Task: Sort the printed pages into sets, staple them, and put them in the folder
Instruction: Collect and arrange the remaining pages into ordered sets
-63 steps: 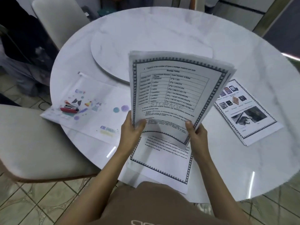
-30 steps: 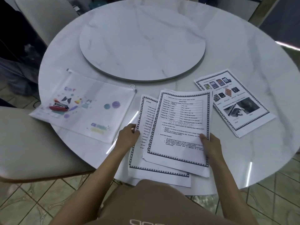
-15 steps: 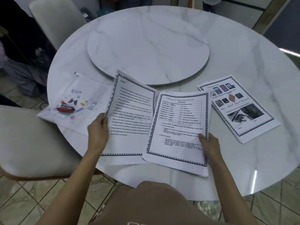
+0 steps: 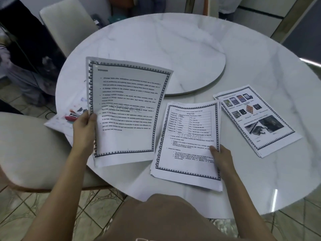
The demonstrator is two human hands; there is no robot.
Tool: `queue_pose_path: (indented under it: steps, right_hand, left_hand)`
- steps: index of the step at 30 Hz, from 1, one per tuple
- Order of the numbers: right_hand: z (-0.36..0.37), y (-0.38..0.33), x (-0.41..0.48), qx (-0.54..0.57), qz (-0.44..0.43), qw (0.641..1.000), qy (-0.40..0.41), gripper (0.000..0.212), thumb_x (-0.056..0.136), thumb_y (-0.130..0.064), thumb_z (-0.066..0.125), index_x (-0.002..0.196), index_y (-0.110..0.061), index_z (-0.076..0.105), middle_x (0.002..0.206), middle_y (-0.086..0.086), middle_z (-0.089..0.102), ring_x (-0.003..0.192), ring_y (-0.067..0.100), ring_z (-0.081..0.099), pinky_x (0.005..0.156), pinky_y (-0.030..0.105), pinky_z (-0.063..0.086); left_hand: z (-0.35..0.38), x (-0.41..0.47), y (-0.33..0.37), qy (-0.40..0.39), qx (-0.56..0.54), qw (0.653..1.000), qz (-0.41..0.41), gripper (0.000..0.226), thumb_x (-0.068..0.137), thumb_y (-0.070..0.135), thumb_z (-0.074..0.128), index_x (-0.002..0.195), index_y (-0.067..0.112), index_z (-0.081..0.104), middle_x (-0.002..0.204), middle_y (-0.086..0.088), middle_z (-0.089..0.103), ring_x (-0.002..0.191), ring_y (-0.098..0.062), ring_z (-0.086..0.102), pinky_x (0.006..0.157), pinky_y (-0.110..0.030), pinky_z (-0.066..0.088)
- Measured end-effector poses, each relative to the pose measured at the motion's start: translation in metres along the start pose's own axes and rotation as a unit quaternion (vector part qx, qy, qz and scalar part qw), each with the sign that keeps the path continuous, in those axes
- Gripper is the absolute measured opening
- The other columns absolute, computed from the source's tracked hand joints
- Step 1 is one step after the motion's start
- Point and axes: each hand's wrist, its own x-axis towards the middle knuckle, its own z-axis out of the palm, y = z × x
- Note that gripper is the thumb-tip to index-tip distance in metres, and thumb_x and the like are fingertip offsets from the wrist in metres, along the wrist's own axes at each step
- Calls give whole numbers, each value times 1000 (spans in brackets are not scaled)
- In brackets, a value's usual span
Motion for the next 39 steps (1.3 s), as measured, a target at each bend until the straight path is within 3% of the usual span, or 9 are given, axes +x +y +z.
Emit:
queue_pose_path:
  steps: [10,16,20,24,28,31,34,36,39]
  right_hand:
    - [-1,2,0,18,8,1000,-12,29,94,-18,49,119,-6,57,111,13,62,99,27,59,90,37,47]
    - [6,-4,-4,80,18,995,-60,25,94,-19,49,116,-11,57,108,10,64,95,26,62,86,36,49]
    - [9,-4,-5,68,10,992,-104,28,97,-30,43,112,-12,59,108,11,67,97,25,65,86,37,52]
    - [11,-6,-5,32,19,990,-134,46,97,-43,34,118,-12,61,110,7,67,101,22,64,96,40,48]
    - [13,-8,-6,16,7,990,-138,37,94,-39,45,116,-13,60,106,4,68,97,22,65,94,39,49]
    - [17,-6,-11,12,-13,990,-142,32,92,-25,53,122,-14,56,117,7,65,101,22,63,94,39,49]
    - [18,-12,-14,23,-40,990,-135,33,93,-20,51,125,-14,53,119,5,63,105,22,62,94,38,48]
    - [16,-22,-16,38,-64,987,-139,30,93,-22,51,123,-18,54,114,-1,64,101,16,63,91,33,50]
    - [10,-42,-20,85,-102,977,-168,23,93,-22,51,115,-25,56,104,-12,66,89,0,67,75,15,53]
  left_hand:
    - [-3,5,11,25,-61,998,-24,21,98,11,38,89,17,56,88,7,60,73,3,60,66,-8,50]
    - [24,-16,-8,-74,27,993,-87,19,97,15,41,99,8,58,101,-11,64,87,-22,62,81,-33,51]
    - [57,-44,-22,-172,109,968,-148,20,96,16,42,88,9,59,88,-5,60,81,-20,54,65,-26,44]
    - [77,-64,-32,-186,139,955,-181,26,94,13,46,116,10,58,105,0,55,96,-16,50,82,-27,39]
    - [90,-78,-34,-187,120,959,-174,28,93,11,45,68,25,41,69,9,40,66,-11,41,57,-19,30]
    - [94,-82,-40,-204,118,958,-161,29,91,12,45,65,17,31,65,2,30,59,-13,30,50,-20,24]
    - [92,-76,-41,-199,100,957,-187,7,92,19,47,89,19,53,85,3,49,84,-19,47,76,-22,42]
    - [89,-68,-41,-202,78,950,-226,34,92,29,49,122,12,52,116,-5,59,109,-27,54,99,-37,42]
    - [87,-54,-39,-216,69,947,-228,54,89,45,50,129,9,49,132,-15,54,121,-31,51,105,-44,39]
